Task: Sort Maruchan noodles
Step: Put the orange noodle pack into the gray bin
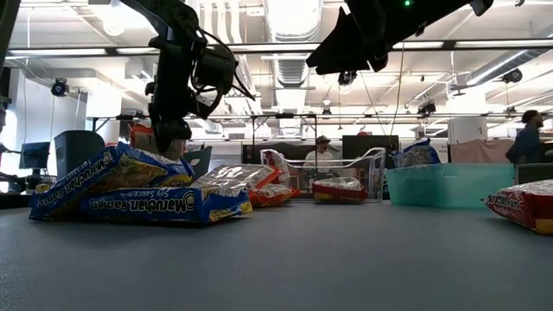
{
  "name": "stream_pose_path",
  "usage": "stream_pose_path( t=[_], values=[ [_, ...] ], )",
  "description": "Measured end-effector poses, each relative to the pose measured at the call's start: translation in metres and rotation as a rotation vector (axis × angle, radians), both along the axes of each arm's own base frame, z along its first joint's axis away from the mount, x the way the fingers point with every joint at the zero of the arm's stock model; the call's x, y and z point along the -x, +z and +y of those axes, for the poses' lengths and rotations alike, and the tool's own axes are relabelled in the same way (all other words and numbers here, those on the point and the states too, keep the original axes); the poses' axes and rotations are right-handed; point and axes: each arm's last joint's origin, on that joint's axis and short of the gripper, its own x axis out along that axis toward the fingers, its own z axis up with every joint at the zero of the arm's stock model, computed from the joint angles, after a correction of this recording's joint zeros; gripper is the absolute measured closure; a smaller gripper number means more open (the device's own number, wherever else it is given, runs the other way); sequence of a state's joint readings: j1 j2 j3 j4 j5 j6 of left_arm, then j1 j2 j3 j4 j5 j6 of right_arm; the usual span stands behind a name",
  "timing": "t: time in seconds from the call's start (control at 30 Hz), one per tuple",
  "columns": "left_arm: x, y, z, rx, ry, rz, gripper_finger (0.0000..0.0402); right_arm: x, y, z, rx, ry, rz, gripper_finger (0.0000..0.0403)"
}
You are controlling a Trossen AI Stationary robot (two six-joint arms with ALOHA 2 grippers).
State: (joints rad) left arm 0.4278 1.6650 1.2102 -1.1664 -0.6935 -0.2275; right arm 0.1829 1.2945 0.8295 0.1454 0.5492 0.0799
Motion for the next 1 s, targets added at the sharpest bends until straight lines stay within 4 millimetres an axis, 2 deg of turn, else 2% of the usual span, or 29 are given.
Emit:
stream_pose_path(
  t=[0.13, 0.57, 0.7, 1.0],
  values=[
    [-0.0005, 0.0, 0.0, 0.0, 0.0, -0.006, 0.0249, -0.0009, -0.0011, 0.0002, 0.0, 0.0, 0.001, 0.0174],
    [-0.0003, 0.0, -0.0001, 0.004, -0.007, 0.0, 0.0142, -0.0011, -0.0006, 0.0002, -0.001, 0.0, -0.005, 0.0174],
    [0.0004, 0.0007, -0.0004, 0.006, -0.007, 0.002, 0.0129, -0.0011, -0.0006, 0.0002, -0.006, -0.001, -0.007, 0.0174],
    [0.0036, 0.0017, -0.0019, 0.019, -0.007, 0.031, 0.0127, -0.0011, -0.0006, 0.0002, -0.006, -0.002, -0.007, 0.0174]
  ],
)
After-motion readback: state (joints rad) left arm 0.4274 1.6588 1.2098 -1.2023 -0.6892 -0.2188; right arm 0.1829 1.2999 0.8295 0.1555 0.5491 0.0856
